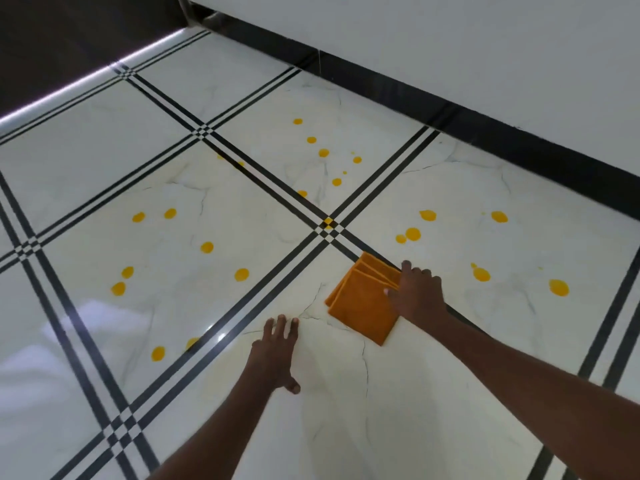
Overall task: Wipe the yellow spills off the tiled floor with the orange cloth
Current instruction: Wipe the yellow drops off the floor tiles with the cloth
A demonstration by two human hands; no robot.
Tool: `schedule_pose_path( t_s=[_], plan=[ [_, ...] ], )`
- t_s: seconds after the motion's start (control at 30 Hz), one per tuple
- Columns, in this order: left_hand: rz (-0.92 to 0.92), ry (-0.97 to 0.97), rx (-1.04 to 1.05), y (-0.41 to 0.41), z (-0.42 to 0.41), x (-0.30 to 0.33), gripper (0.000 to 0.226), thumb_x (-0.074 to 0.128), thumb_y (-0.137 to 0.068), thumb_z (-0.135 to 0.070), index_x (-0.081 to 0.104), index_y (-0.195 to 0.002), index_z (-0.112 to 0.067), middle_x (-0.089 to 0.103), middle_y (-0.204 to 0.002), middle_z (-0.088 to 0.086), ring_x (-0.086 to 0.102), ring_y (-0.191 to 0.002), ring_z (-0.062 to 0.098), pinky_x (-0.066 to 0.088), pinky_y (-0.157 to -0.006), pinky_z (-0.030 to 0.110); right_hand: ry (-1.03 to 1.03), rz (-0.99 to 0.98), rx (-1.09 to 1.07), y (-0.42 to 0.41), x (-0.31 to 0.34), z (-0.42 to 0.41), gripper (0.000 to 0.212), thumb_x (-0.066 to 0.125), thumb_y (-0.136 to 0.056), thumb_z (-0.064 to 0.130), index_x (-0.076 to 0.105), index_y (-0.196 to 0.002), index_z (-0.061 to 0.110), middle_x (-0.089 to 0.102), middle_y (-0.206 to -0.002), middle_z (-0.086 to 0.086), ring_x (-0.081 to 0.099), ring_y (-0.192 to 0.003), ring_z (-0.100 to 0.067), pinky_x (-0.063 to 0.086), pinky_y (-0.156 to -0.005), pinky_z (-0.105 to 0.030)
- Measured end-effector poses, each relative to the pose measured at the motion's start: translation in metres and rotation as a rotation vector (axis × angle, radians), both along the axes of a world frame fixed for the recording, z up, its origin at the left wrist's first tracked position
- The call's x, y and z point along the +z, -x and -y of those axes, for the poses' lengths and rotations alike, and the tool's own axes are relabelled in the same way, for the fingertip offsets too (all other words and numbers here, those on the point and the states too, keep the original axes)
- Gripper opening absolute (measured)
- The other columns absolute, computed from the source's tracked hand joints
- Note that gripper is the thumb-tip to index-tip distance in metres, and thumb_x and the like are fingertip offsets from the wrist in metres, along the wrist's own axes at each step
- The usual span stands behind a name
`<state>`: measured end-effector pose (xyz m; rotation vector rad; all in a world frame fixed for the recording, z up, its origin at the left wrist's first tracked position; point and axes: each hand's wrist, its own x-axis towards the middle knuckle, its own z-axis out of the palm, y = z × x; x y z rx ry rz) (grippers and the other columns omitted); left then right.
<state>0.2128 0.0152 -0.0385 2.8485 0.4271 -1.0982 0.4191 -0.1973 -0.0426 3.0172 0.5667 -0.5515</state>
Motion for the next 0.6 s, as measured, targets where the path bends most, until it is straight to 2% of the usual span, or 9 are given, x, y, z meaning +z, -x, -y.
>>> schedule_pose_path(
  t_s=[0.07, 0.13, 0.2, 0.27, 0.37, 0.47, 0.6],
  plan=[
    [0.033, -0.049, 0.032, -0.001, 0.008, -0.012, 0.137, 0.082, -0.068, -0.058, -0.009, -0.159, -0.011, -0.006, -0.165, 0.016, -0.001, -0.152, 0.039, 0.035, -0.114, 0.054, 0.001, -0.018, -0.058, -0.005, -0.013, -0.007, 0.089, 0.062, -0.089, 0.062, 0.027, -0.152, 0.009, 0.050, -0.146, -0.017, 0.050, -0.133, -0.034, 0.043, -0.106, -0.045],
    [0.058, -0.101, 0.052, -0.003, 0.015, -0.022, 0.135, 0.082, -0.071, -0.054, -0.010, -0.158, -0.008, -0.005, -0.164, 0.019, -0.001, -0.151, 0.043, 0.032, -0.114, 0.057, -0.020, -0.023, -0.112, -0.010, -0.030, -0.019, 0.096, 0.069, -0.084, 0.063, 0.027, -0.151, 0.010, 0.048, -0.146, -0.017, 0.049, -0.135, -0.034, 0.043, -0.107, -0.047],
    [0.051, -0.114, 0.058, -0.003, 0.020, -0.030, 0.133, 0.083, -0.072, -0.049, -0.010, -0.158, -0.006, -0.005, -0.163, 0.020, -0.001, -0.151, 0.045, 0.031, -0.115, 0.057, -0.077, -0.100, -0.144, -0.017, -0.042, -0.026, 0.088, 0.074, -0.084, 0.055, 0.033, -0.147, 0.010, 0.055, -0.142, -0.016, 0.054, -0.132, -0.035, 0.044, -0.107, -0.046],
    [0.026, -0.105, 0.067, -0.005, 0.021, -0.028, 0.131, 0.082, -0.073, -0.050, -0.006, -0.158, -0.006, 0.000, -0.163, 0.020, 0.003, -0.151, 0.044, 0.034, -0.114, 0.054, -0.192, -0.216, -0.161, -0.021, -0.040, -0.027, 0.069, 0.075, -0.087, 0.047, 0.049, -0.138, 0.010, 0.062, -0.136, -0.013, 0.061, -0.125, -0.033, 0.049, -0.103, -0.042],
    [0.060, -0.062, 0.108, -0.024, 0.018, -0.014, 0.108, 0.076, -0.077, -0.053, 0.018, -0.156, -0.008, 0.027, -0.154, 0.016, 0.032, -0.142, 0.035, 0.042, -0.107, 0.047, -0.357, -0.292, -0.219, -0.020, -0.016, -0.011, 0.052, 0.077, -0.088, 0.037, 0.061, -0.130, 0.010, 0.066, -0.130, -0.012, 0.064, -0.119, -0.033, 0.050, -0.097, -0.039],
    [0.167, -0.008, 0.121, -0.051, 0.018, -0.002, 0.075, 0.067, -0.084, -0.055, 0.043, -0.143, -0.017, 0.046, -0.135, 0.008, 0.047, -0.127, 0.029, 0.045, -0.100, 0.044, -0.477, -0.194, -0.234, -0.024, 0.016, 0.014, 0.028, 0.076, -0.087, 0.027, 0.066, -0.110, 0.014, 0.070, -0.115, -0.011, 0.066, -0.109, -0.033, 0.046, -0.084, -0.033],
    [0.317, 0.045, 0.118, -0.085, 0.025, 0.002, 0.066, 0.061, -0.091, -0.049, 0.044, -0.144, -0.015, 0.047, -0.140, 0.009, 0.046, -0.130, 0.028, 0.044, -0.102, 0.044, -0.528, 0.085, -0.177, -0.026, 0.069, 0.039, 0.016, 0.067, -0.092, 0.021, 0.069, -0.107, 0.019, 0.071, -0.091, -0.004, 0.067, -0.091, -0.034, 0.047, -0.075, -0.034]
  ],
)
